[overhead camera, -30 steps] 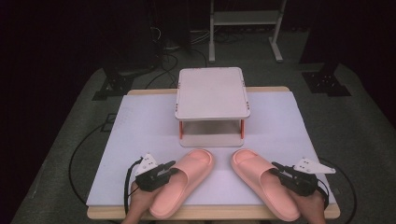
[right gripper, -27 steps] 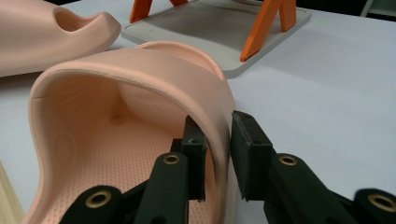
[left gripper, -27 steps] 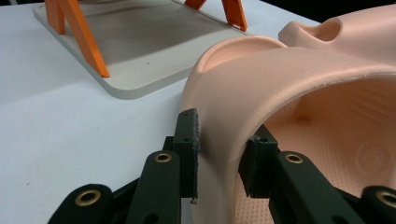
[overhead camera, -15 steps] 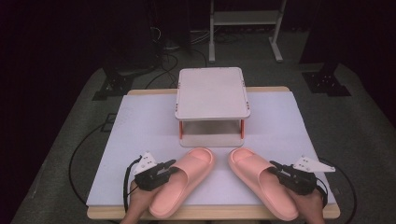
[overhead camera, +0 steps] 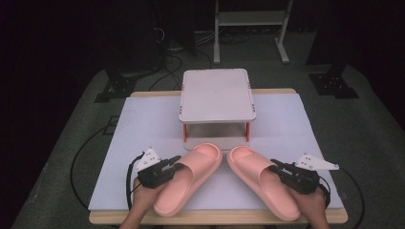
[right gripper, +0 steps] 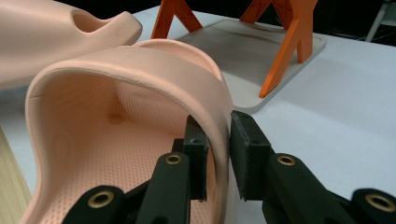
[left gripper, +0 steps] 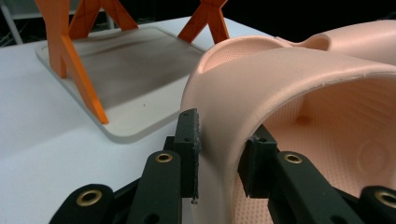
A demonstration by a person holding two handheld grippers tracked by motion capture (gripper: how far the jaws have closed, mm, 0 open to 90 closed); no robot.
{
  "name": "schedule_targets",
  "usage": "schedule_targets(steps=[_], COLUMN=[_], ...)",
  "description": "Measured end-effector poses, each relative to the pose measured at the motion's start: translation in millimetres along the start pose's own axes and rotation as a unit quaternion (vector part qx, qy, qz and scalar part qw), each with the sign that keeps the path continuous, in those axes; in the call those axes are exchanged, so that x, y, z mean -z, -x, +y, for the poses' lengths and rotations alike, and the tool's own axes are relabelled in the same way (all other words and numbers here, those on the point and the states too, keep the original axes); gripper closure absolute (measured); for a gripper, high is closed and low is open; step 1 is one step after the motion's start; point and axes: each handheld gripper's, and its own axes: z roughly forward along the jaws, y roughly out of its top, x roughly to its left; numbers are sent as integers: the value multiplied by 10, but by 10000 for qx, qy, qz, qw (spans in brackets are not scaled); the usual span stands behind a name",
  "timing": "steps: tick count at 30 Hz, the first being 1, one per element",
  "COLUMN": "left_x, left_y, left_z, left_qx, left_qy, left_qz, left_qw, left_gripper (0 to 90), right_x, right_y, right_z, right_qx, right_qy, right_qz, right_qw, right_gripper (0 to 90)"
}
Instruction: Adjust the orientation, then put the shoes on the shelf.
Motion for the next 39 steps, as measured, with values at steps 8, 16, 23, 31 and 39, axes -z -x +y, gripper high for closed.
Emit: schedule_targets(steps=[8, 16, 23, 31, 39], left_x=[59, 179, 263, 323, 378], left_y=[30, 45, 39, 36, 1], left_z=[177, 405, 632, 814, 901], left_qx=[-129, -254, -435, -502, -485], left_qy=[67, 169, 236, 346, 397], left_qz=[-48, -63, -37, -19, 15], left_qw=[9999, 9995, 9988, 9981, 9980], left_gripper=[722, 726, 727, 726, 726], right_x=[34, 117, 154, 175, 167], right_y=[-56, -103, -136, -160, -176], right_z=[182, 401, 599, 784, 911], right_qx=[10, 82, 127, 156, 179], right_qy=[110, 190, 274, 366, 400], right_qz=[77, 106, 80, 5, 4], right_qw=[9999, 9997, 9995, 9992, 9990], right_gripper=[772, 776, 776, 775, 775])
